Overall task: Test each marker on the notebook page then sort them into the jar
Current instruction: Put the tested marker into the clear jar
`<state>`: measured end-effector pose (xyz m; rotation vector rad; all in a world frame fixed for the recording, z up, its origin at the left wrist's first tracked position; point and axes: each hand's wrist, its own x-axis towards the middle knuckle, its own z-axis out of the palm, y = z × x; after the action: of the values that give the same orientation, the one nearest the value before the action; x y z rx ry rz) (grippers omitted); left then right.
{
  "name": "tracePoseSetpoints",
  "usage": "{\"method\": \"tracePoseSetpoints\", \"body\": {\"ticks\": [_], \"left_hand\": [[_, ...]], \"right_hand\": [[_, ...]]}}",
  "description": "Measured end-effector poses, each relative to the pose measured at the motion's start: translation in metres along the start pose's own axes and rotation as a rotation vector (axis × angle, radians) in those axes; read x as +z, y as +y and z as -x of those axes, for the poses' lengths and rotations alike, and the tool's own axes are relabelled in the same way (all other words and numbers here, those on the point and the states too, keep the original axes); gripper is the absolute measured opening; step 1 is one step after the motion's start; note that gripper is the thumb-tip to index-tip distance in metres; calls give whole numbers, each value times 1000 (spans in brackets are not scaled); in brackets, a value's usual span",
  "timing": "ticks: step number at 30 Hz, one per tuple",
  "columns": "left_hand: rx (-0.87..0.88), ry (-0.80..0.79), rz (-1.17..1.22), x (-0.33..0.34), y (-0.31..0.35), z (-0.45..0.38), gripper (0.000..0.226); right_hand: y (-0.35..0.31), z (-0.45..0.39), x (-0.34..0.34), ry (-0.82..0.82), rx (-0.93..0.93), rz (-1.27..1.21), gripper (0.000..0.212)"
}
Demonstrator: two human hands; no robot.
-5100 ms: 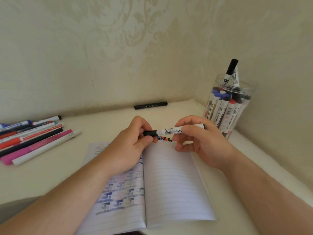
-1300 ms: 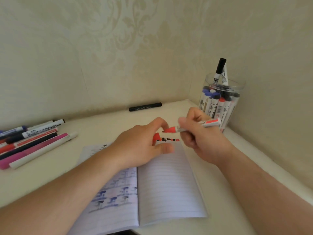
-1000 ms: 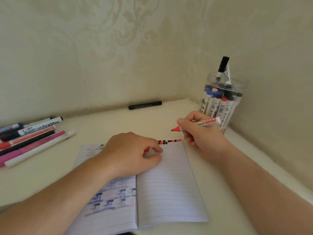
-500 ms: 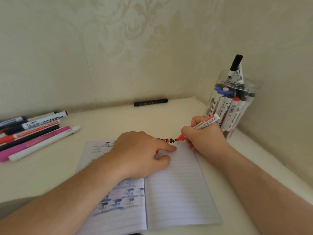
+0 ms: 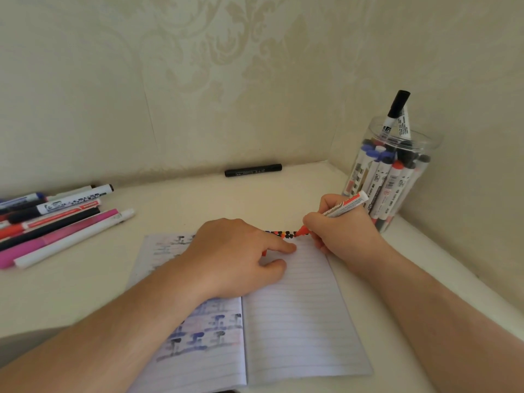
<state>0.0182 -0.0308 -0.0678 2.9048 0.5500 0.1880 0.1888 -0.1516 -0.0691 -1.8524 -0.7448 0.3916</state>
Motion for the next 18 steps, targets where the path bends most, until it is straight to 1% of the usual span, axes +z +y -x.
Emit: {"method": "tracePoseSetpoints", "body": {"ticks": [4,7,12,18], "left_hand": [[-3,5,1,1,-1,0,42],[0,6,1,1,-1,1,42],[4,5,-5,0,1,1,42],[-1,-16,-18,1,0,1,41]], "right_hand": [[-2,1,2,10,-19,28,24],[-1,1,1,24,0,-11,24],[-2,4,1,-9,-9,-9,22],[2,0,0,16,-2,-26,26]]}}
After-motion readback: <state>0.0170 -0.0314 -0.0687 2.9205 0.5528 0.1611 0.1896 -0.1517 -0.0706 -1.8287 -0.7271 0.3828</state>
